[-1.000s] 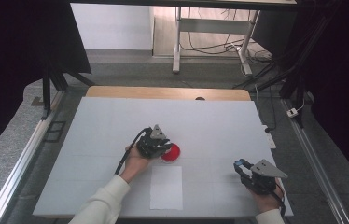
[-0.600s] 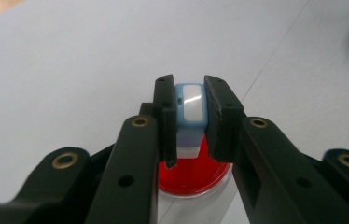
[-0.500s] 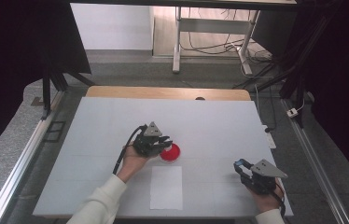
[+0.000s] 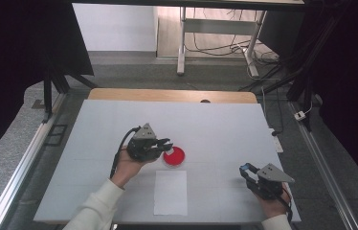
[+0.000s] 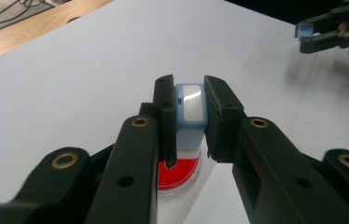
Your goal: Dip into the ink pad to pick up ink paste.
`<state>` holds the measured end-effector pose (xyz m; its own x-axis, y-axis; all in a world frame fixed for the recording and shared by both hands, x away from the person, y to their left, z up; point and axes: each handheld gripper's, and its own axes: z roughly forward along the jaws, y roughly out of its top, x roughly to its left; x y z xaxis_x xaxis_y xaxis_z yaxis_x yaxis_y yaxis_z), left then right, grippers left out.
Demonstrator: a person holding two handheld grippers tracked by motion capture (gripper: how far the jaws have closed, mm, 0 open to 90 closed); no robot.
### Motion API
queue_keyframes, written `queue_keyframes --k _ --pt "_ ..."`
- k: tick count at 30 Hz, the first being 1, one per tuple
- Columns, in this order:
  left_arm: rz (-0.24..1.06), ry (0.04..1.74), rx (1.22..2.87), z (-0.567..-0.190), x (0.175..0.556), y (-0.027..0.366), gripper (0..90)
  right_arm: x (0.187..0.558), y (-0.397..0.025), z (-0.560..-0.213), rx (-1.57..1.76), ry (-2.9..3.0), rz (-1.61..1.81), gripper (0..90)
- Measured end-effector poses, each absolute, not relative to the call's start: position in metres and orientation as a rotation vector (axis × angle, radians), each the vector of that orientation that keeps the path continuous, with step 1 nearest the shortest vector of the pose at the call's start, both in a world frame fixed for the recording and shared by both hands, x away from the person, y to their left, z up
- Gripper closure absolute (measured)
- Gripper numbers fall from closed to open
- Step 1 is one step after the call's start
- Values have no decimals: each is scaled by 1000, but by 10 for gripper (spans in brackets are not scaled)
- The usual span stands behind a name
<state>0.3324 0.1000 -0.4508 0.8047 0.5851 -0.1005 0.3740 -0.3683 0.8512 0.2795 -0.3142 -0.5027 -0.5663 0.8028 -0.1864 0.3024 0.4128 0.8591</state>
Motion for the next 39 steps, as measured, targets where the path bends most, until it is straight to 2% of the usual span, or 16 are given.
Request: queue_keyframes --k 11,39 --pt "180 679 1972 -446 327 102 752 279 -316 -502 942 2069 1093 652" --pt "156 604 2001 -443 300 97 752 280 -317 -503 943 2071 1097 652"
